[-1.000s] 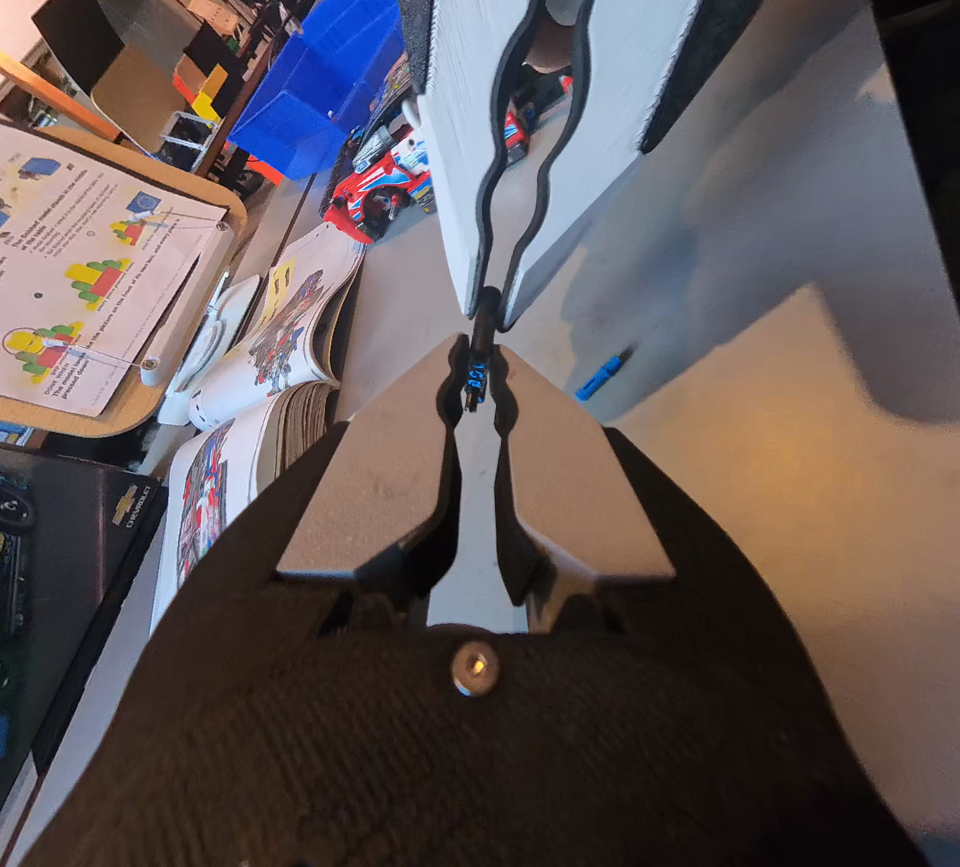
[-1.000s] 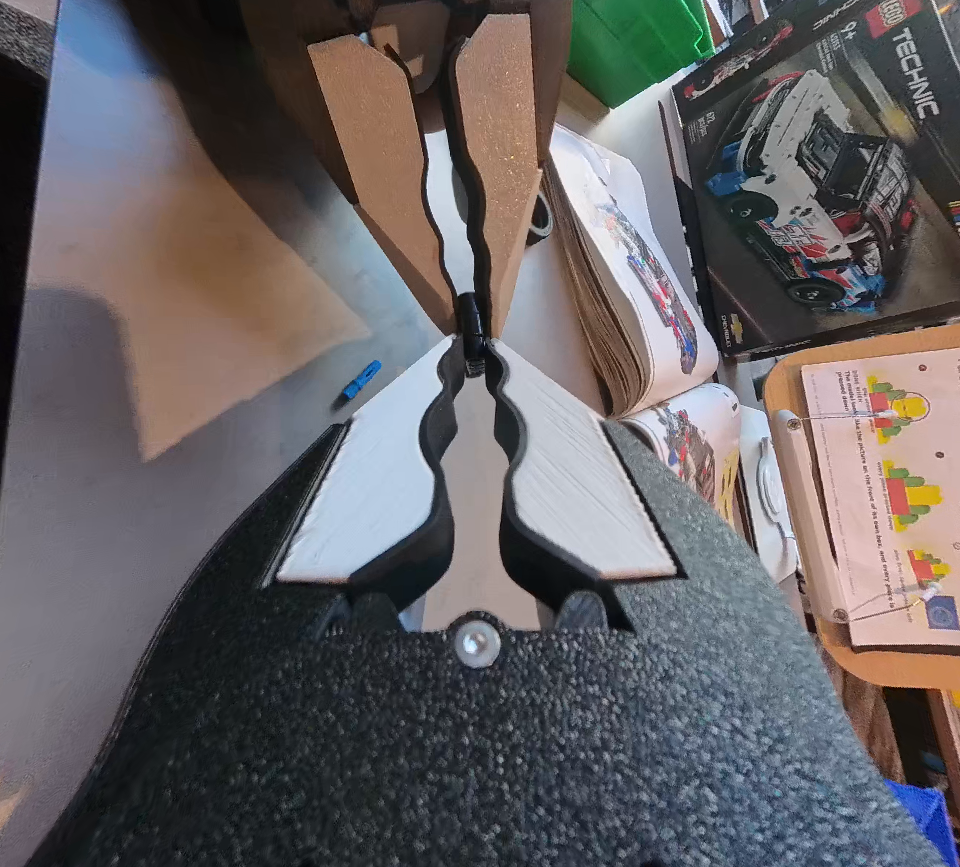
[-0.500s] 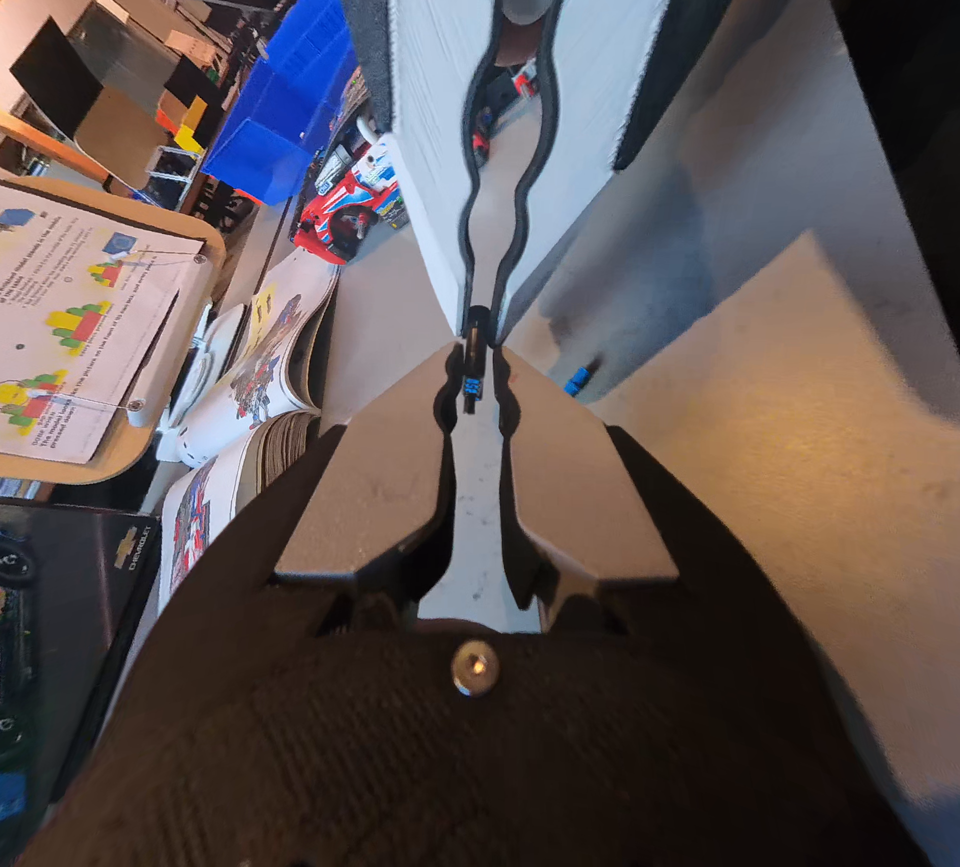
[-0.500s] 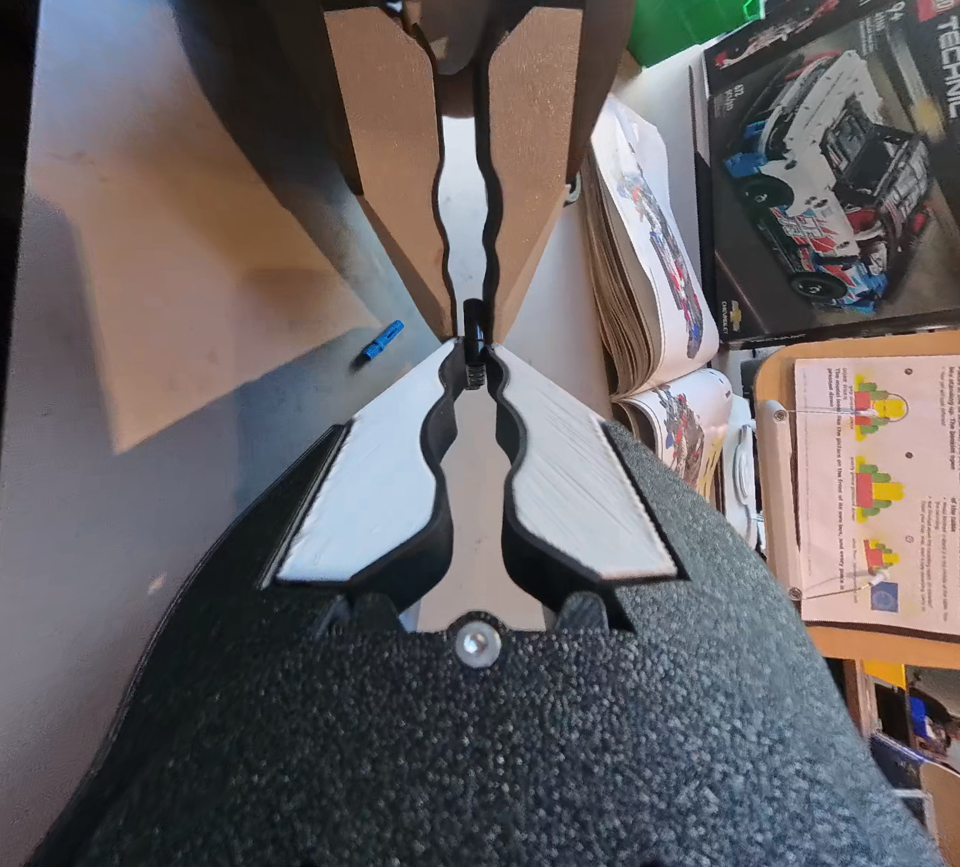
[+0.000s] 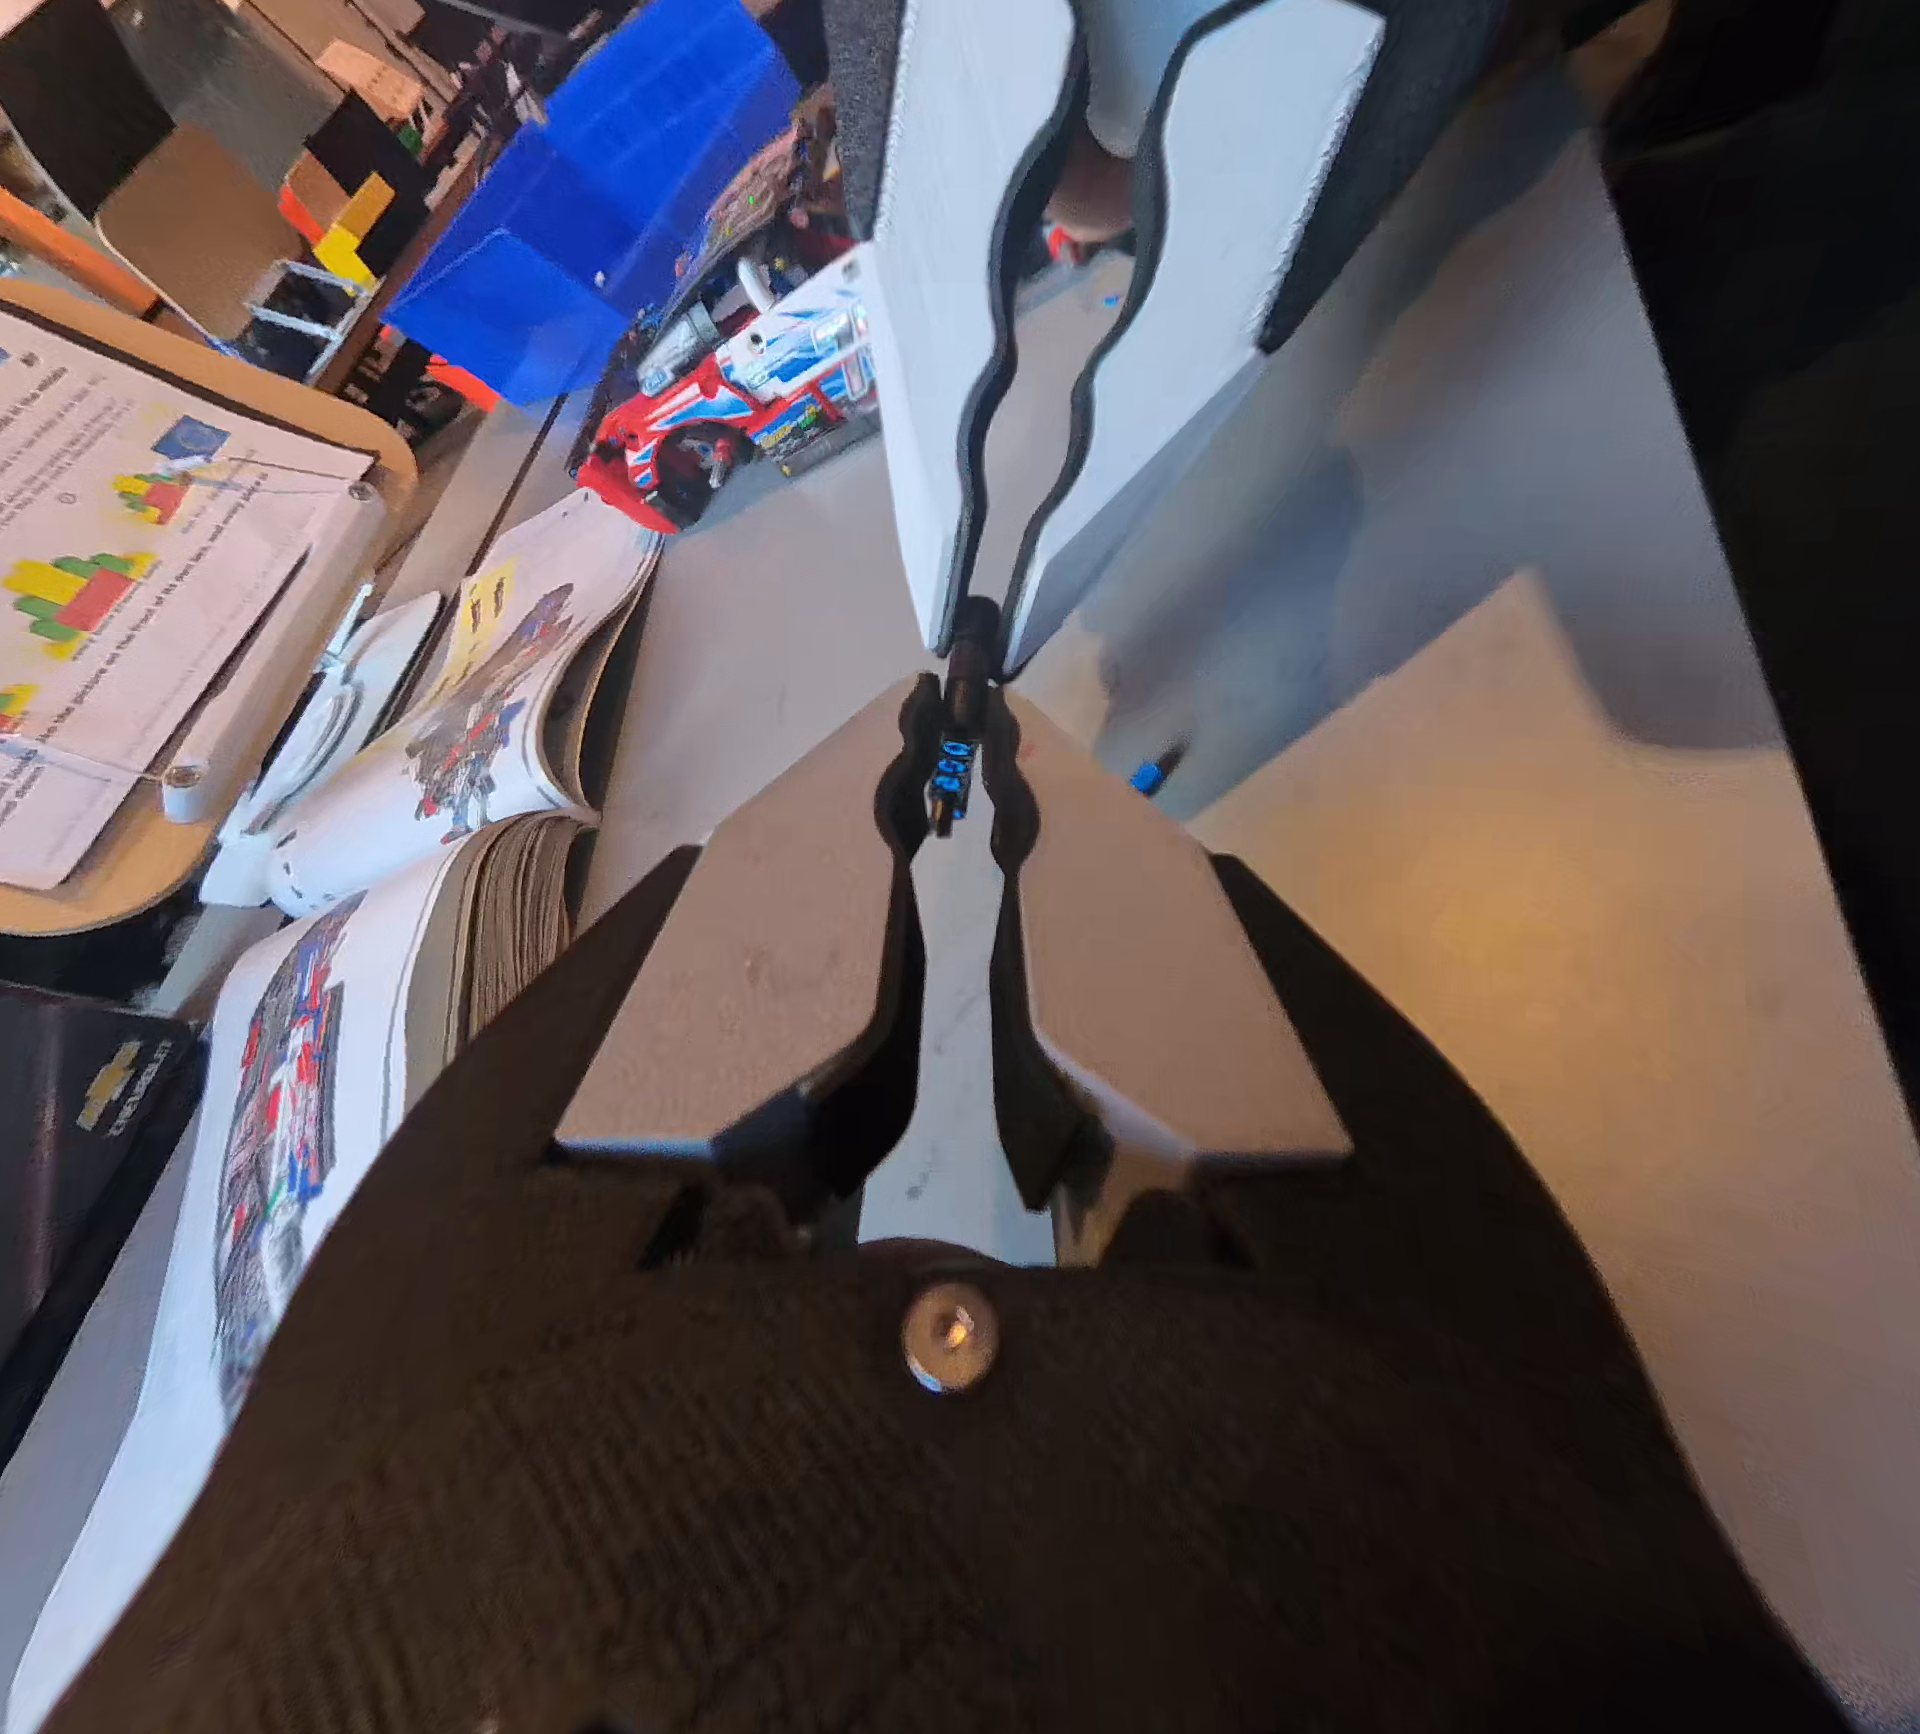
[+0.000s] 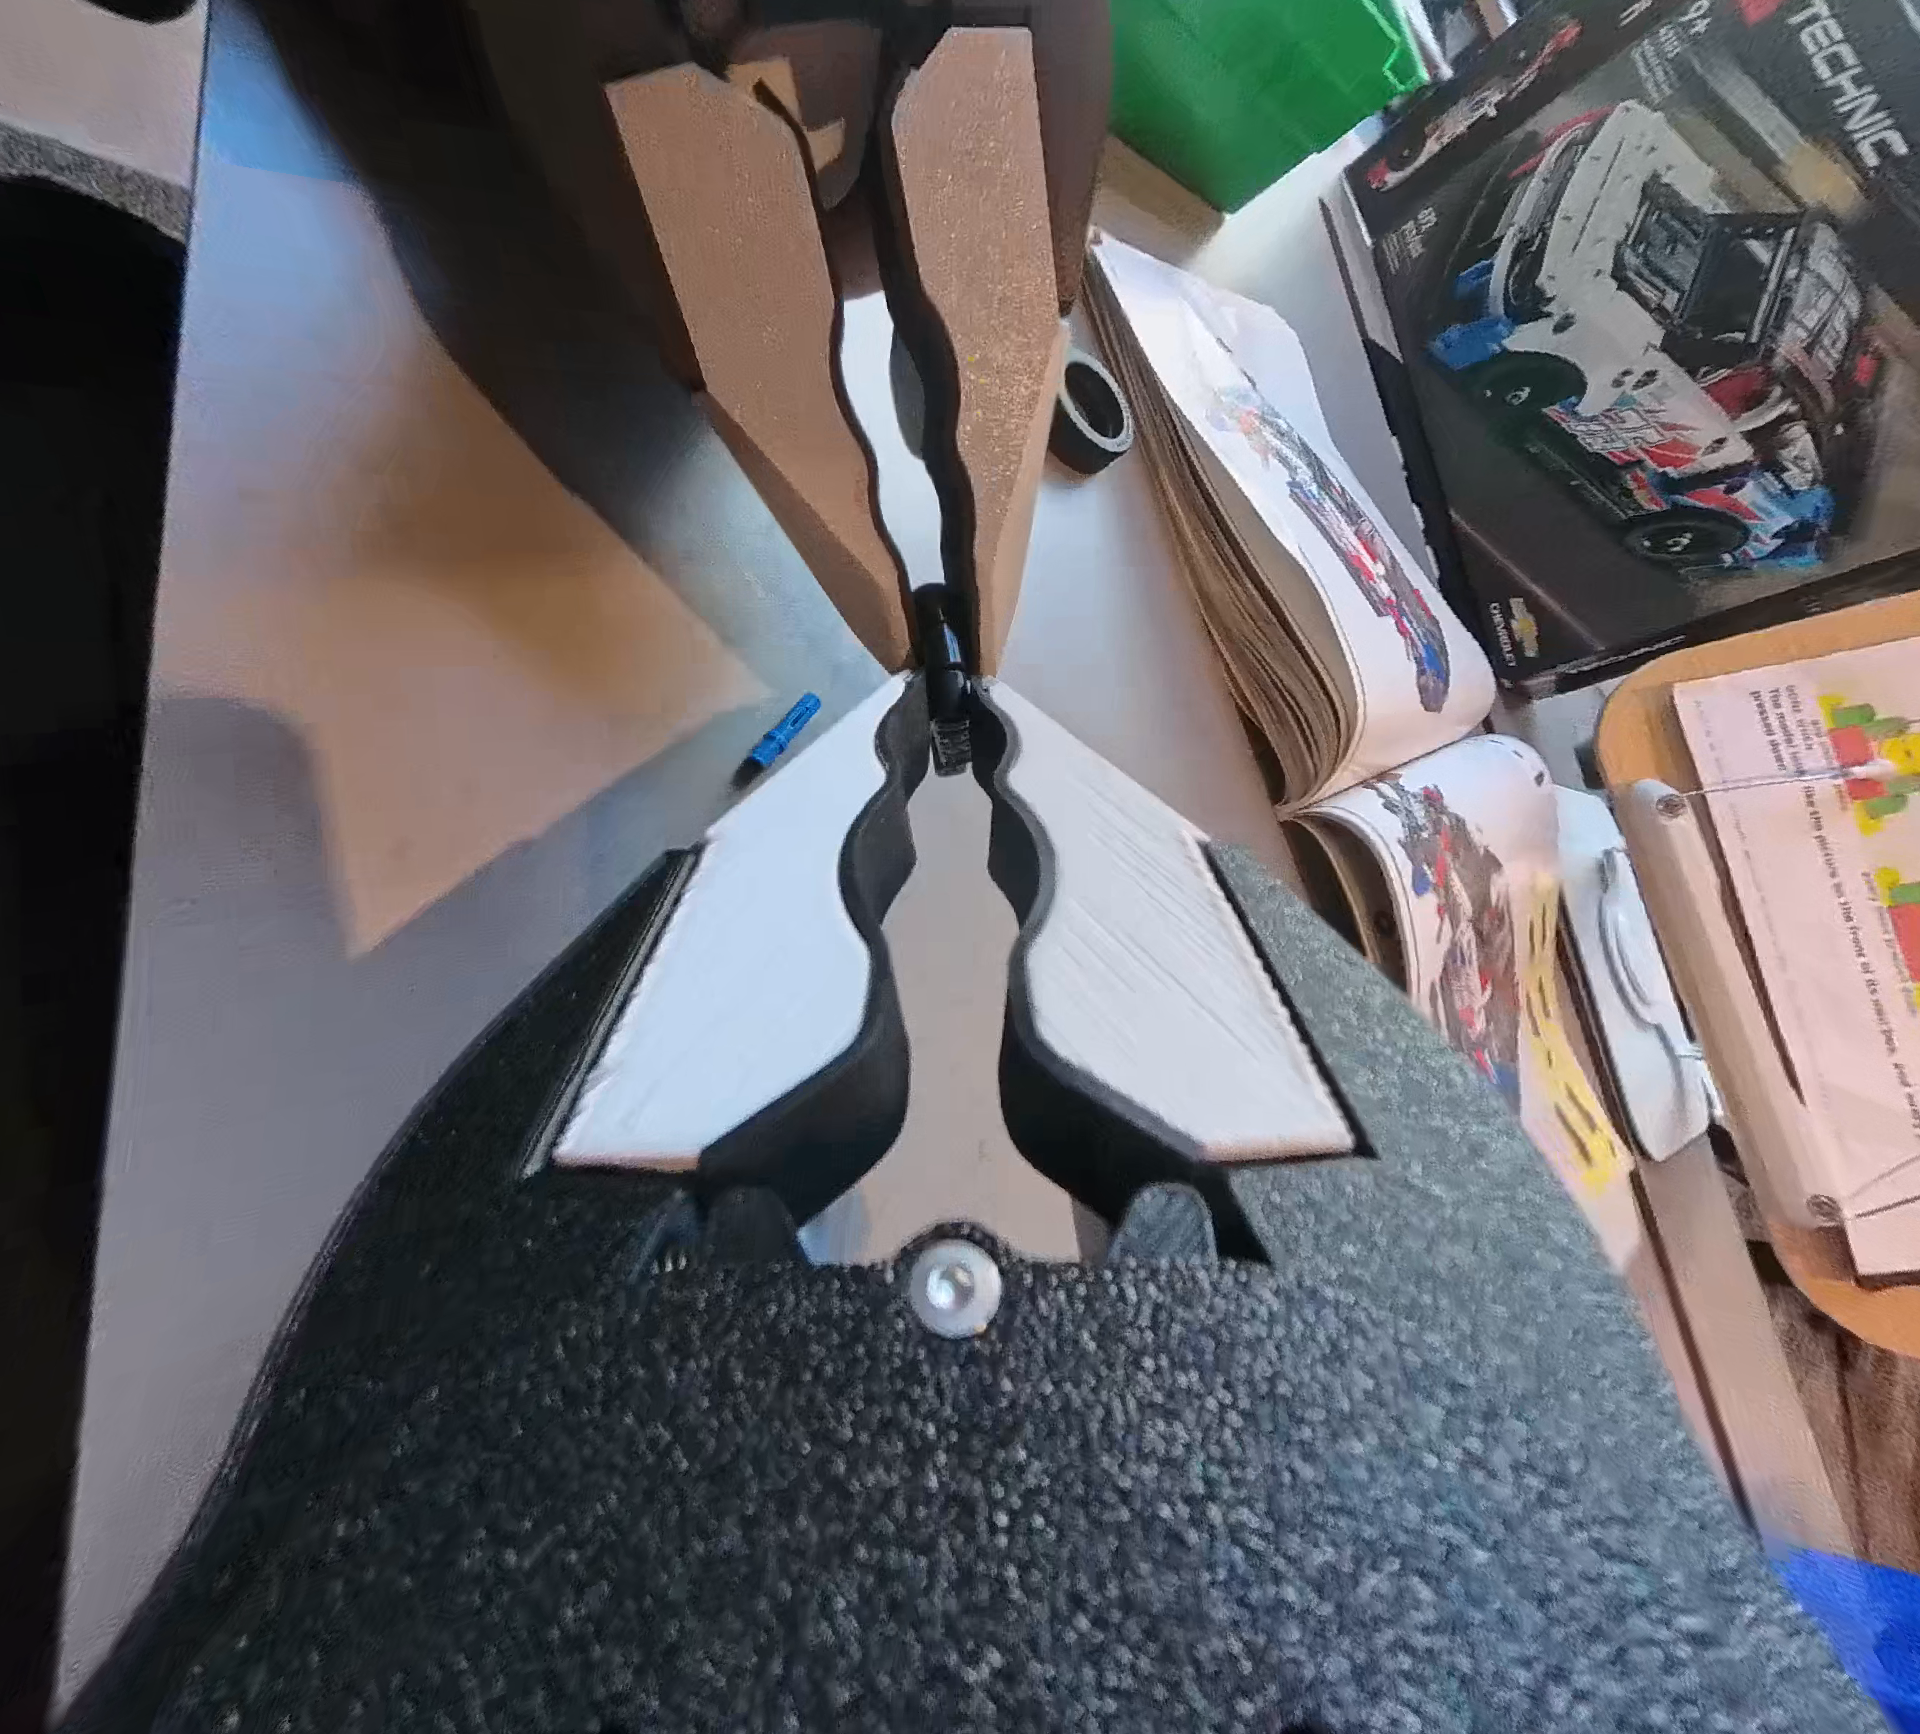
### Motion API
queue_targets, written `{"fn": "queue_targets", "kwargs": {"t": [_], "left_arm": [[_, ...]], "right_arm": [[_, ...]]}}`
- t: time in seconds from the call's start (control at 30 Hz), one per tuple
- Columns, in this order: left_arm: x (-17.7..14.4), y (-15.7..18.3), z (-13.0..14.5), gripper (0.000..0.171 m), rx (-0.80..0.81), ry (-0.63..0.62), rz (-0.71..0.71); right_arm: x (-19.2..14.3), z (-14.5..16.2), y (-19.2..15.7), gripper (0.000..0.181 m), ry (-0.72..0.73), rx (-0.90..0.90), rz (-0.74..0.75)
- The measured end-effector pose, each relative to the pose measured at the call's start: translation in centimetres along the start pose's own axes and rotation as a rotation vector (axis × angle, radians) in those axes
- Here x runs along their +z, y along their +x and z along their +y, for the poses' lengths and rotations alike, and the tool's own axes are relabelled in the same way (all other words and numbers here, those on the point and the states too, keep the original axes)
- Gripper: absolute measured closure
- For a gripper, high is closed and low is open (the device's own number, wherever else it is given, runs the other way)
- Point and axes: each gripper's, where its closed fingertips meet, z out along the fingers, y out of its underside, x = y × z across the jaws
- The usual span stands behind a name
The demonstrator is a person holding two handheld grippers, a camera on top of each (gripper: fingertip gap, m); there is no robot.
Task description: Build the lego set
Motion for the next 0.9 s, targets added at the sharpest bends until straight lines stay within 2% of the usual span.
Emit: {"fn": "queue_targets", "kwargs": {"t": [0.2, 0.23, 0.27, 0.3, 0.33, 0.37, 0.47, 0.53, 0.6, 0.7, 0.8, 0.9], "left_arm": [[0.1, 0.4, -0.6, 0.167, 0.047, 0.018, -0.019], [0.1, 0.2, -0.4, 0.168, 0.061, 0.003, -0.036], [-0.5, -1.3, 0.9, 0.167, 0.062, -0.060, -0.106], [-1.7, -3.3, 2.0, 0.167, -0.026, -0.051, -0.154], [-2.7, -4.7, 2.4, 0.168, -0.164, -0.005, -0.151], [-2.9, -5.1, 2.1, 0.168, -0.179, 0.041, -0.143], [-0.4, -2.7, 0.0, 0.167, -0.031, 0.055, -0.084], [-0.5, -2.6, -1.0, 0.167, 0.050, 0.089, -0.119], [-1.0, -2.6, -0.6, 0.167, 0.147, 0.088, -0.151], [-1.2, -2.4, 0.5, 0.167, 0.288, 0.028, -0.181], [-1.1, -2.0, 1.4, 0.167, 0.434, -0.037, -0.188], [-0.9, -1.0, 3.6, 0.167, 0.488, -0.123, -0.126]], "right_arm": [[-0.7, 0.1, -0.2, 0.173, 0.027, 0.003, 0.026], [-0.9, 0.7, 0.3, 0.174, 0.000, -0.005, 0.059], [-1.6, 2.9, 1.8, 0.174, -0.079, -0.006, 0.122], [-3.1, 5.2, 3.5, 0.174, -0.101, 0.089, 0.163], [-4.8, 5.7, 4.9, 0.175, -0.042, 0.218, 0.178], [-6.1, 5.0, 5.9, 0.174, 0.021, 0.293, 0.192], [-5.6, 2.6, 6.7, 0.174, 0.025, 0.169, 0.253], [-4.5, 1.9, 5.9, 0.174, 0.022, 0.109, 0.256], [-3.9, 1.6, 4.9, 0.174, 0.033, 0.041, 0.260], [-2.4, 2.9, 3.2, 0.173, -0.089, -0.070, 0.228], [-1.1, 3.7, 2.0, 0.173, -0.154, -0.113, 0.192], [-0.5, 5.1, 0.9, 0.173, -0.225, -0.119, 0.128]]}}
